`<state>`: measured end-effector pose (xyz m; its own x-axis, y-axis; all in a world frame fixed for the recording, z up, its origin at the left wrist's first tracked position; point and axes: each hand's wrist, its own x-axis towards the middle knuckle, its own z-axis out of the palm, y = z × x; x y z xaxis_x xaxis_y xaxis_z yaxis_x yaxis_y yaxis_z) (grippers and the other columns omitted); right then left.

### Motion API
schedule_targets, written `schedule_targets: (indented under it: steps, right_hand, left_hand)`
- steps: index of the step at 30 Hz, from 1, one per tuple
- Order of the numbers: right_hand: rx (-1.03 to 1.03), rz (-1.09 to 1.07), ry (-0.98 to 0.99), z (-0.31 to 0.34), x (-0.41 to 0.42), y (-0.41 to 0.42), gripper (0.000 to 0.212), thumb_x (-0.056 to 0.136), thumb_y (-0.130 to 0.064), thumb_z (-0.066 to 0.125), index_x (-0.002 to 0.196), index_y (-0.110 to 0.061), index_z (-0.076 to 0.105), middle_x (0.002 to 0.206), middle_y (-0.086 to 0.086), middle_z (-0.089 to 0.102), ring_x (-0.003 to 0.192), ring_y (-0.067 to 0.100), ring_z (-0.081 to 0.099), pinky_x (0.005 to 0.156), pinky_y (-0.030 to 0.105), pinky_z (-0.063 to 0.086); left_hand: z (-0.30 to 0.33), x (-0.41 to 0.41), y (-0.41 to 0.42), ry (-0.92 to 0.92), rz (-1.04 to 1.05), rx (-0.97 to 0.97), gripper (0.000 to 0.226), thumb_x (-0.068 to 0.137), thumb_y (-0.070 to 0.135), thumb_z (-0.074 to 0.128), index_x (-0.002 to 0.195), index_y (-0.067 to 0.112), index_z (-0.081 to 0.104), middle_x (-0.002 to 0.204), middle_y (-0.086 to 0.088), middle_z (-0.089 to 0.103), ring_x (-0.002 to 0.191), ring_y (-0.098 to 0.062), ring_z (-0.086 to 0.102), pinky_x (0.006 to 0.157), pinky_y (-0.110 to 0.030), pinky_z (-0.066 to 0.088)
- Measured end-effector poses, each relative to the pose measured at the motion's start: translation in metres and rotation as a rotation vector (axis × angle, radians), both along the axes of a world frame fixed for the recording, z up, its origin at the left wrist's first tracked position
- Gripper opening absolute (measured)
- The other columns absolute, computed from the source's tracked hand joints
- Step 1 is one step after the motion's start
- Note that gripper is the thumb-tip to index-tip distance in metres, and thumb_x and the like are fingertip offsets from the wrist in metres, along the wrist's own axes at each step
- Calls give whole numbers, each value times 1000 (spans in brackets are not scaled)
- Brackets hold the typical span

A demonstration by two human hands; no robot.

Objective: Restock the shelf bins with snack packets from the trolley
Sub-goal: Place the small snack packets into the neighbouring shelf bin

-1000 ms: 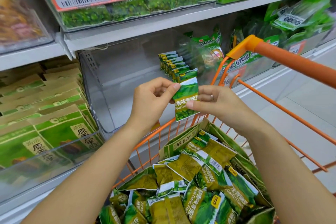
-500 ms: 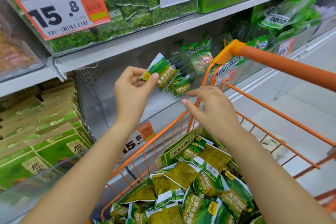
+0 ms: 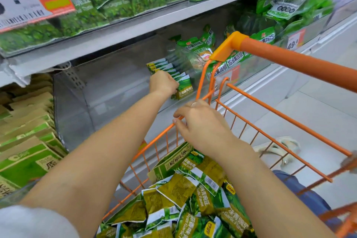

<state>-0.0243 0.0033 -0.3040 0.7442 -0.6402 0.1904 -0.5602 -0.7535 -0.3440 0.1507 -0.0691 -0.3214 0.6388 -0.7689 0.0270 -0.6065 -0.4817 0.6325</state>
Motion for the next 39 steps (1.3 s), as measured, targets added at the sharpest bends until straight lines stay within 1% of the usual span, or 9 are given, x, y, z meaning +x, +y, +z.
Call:
schedule_targets:
  steps: [7, 11, 16, 22, 26, 29, 32, 35, 39]
  right_hand:
    - [51, 7, -24, 8, -2, -1, 30, 97, -34, 47, 120, -21, 62, 119, 1, 59, 120, 18, 42, 87, 32, 40]
    - [142, -21, -190, 23, -8, -3, 17, 88, -42, 60, 80, -29, 65, 83, -7, 67, 86, 17, 61, 72, 33, 48]
    - [287, 37, 559, 14, -17, -3, 29, 78, -44, 73, 81, -18, 62, 91, 2, 66, 85, 21, 62, 73, 32, 51]
    - [341, 106, 1063, 12, -6, 18, 78, 74, -58, 72, 135, -15, 49, 138, 5, 47, 121, 25, 51, 96, 36, 45]
    - [289, 199, 1103, -1, 9, 36, 33, 83, -35, 72, 75, -9, 53, 80, 1, 53, 72, 18, 53, 69, 32, 47]
    - [384, 203, 919, 4, 1, 27, 13, 83, -15, 67, 76, -7, 59, 63, 2, 46, 53, 15, 44, 54, 26, 40]
    - [592, 171, 401, 25, -16, 9, 23, 82, -9, 67, 104, -16, 67, 62, -9, 53, 49, 2, 47, 53, 18, 37]
    - [931, 201, -192, 38, -22, 8, 33, 84, -5, 68, 111, -26, 67, 98, -14, 67, 80, -4, 61, 73, 13, 41]
    - [1177, 265, -589, 35, -13, 23, 40, 80, 3, 61, 116, -13, 65, 119, 3, 68, 109, 13, 64, 95, 26, 49]
  left_hand:
    - [9, 9, 19, 212, -27, -76, 22, 80, 26, 73, 74, 18, 52, 83, -7, 63, 93, -31, 67, 86, -43, 55]
    - [40, 2, 70, 155, -126, -282, 15, 81, 23, 69, 93, 21, 60, 100, -1, 66, 94, -16, 63, 85, -38, 54]
    - [28, -36, 165, -65, -323, -425, 12, 89, 19, 59, 90, 31, 62, 88, 23, 63, 86, 4, 57, 76, -10, 43]
    - [-1, -31, 173, -344, -417, -354, 20, 89, 22, 53, 103, 16, 66, 106, 3, 64, 102, -15, 55, 88, -22, 37]
    - [-4, -28, 172, -328, -408, -302, 20, 88, 23, 52, 101, 17, 66, 107, 1, 62, 104, -20, 56, 89, -30, 42]
    - [-4, -27, 172, -300, -391, -316, 21, 88, 24, 50, 99, 18, 67, 107, 2, 62, 104, -18, 56, 89, -33, 45]
    - [0, -31, 177, -205, -349, -461, 18, 89, 18, 54, 102, 20, 66, 100, 10, 60, 97, -7, 57, 85, -25, 47]
    - [9, -38, 184, 130, -287, -649, 21, 89, 16, 56, 103, 32, 59, 95, 11, 63, 78, -4, 62, 72, -14, 48]
    - [16, -40, 189, 505, -253, -698, 18, 90, 30, 49, 96, 20, 63, 68, 7, 65, 56, -7, 59, 53, -17, 46]
